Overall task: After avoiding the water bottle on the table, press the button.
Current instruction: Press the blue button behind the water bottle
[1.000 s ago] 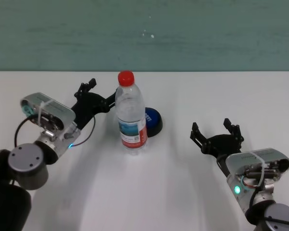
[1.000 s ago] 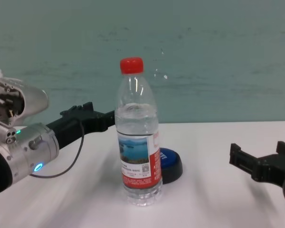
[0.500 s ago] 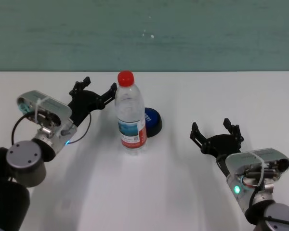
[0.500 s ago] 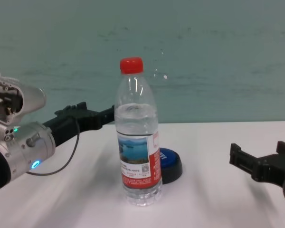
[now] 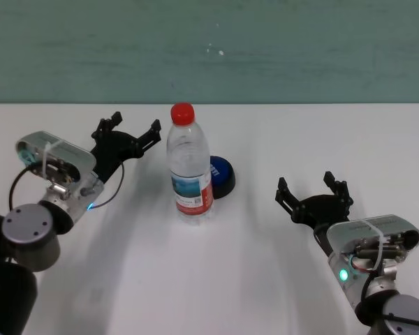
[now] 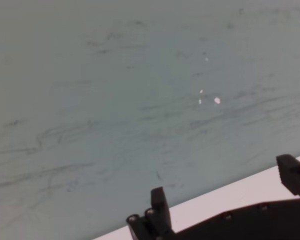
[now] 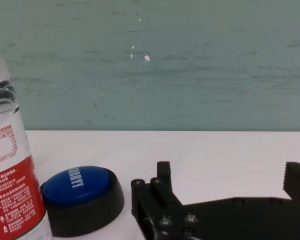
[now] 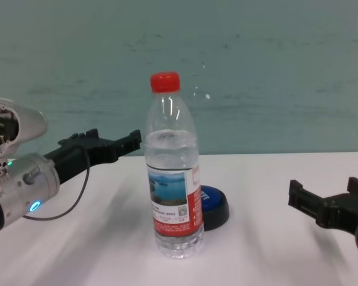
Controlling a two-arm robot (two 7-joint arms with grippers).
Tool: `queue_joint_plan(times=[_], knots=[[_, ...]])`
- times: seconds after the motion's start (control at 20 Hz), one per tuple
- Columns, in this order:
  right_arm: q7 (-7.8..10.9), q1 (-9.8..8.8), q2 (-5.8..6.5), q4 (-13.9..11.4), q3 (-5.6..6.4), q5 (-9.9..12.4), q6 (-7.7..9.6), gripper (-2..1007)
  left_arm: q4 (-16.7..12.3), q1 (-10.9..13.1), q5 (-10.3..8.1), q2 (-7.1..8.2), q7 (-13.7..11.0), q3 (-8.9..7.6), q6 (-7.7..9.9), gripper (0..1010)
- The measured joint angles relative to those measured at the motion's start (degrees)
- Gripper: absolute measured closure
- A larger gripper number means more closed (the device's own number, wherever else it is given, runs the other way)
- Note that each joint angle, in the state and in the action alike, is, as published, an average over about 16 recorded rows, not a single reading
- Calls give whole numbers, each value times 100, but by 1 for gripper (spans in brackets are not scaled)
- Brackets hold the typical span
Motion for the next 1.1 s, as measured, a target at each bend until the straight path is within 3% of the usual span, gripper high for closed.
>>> queue_joint_plan(times=[0.5, 1.1], knots=[[0, 0, 0, 0, 0, 0, 0, 1, -247, 264, -95, 138, 49, -242, 6, 0], [0, 0, 0, 0, 0, 0, 0, 1, -1096, 982, -447, 395, -23, -638, 158, 0]])
